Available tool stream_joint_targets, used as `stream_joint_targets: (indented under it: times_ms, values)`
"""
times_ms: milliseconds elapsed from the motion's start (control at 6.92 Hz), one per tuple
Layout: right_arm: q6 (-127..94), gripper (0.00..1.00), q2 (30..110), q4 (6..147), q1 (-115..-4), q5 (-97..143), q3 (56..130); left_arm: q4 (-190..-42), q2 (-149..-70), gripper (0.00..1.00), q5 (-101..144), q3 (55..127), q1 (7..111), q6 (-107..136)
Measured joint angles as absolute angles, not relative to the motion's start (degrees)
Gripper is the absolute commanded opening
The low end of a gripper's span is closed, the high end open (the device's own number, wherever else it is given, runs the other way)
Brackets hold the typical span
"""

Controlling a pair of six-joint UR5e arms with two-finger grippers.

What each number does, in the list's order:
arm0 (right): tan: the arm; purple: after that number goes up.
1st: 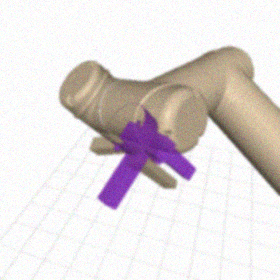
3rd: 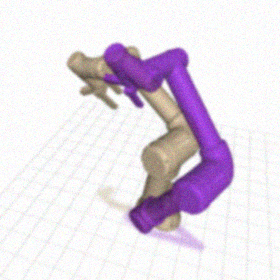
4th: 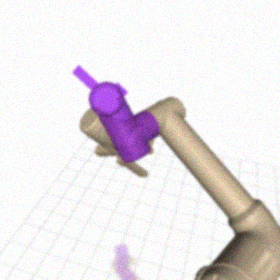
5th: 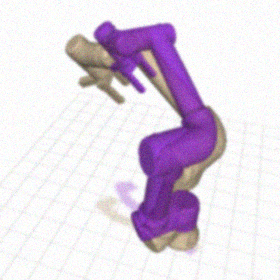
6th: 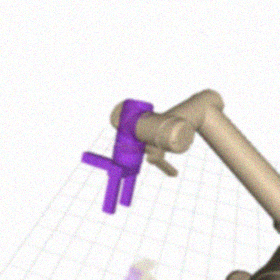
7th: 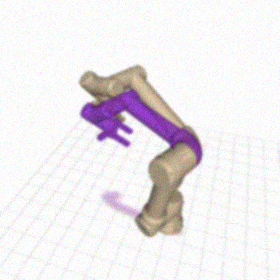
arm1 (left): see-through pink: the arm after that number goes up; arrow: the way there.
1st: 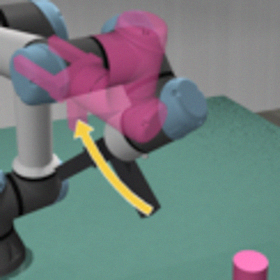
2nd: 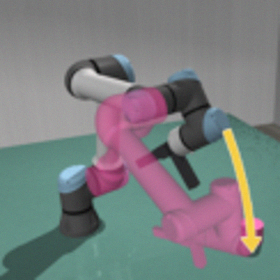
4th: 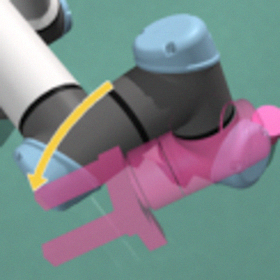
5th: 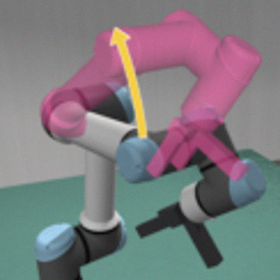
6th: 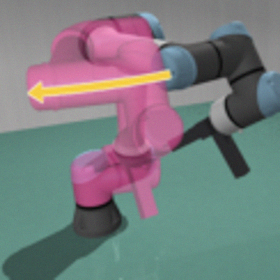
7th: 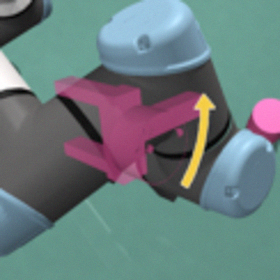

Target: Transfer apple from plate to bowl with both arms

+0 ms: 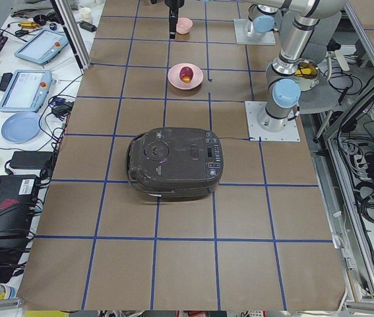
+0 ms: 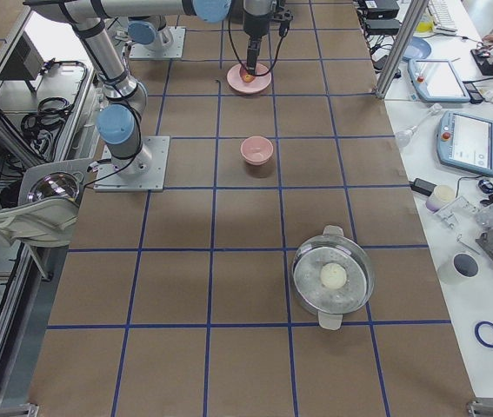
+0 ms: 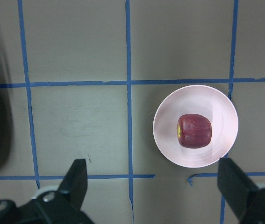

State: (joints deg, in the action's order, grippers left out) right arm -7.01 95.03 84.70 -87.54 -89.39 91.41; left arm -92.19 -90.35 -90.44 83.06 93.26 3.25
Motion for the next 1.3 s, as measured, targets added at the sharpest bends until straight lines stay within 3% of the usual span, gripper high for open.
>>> stream_joint_targets:
  times_ms: [1301]
  values:
    - [-2.67, 1.00, 92.76, 85.43, -85.57, -88.82, 91.73, -93.05, -93.19, 1.00, -90.66, 85.49, 95.58, 7.27]
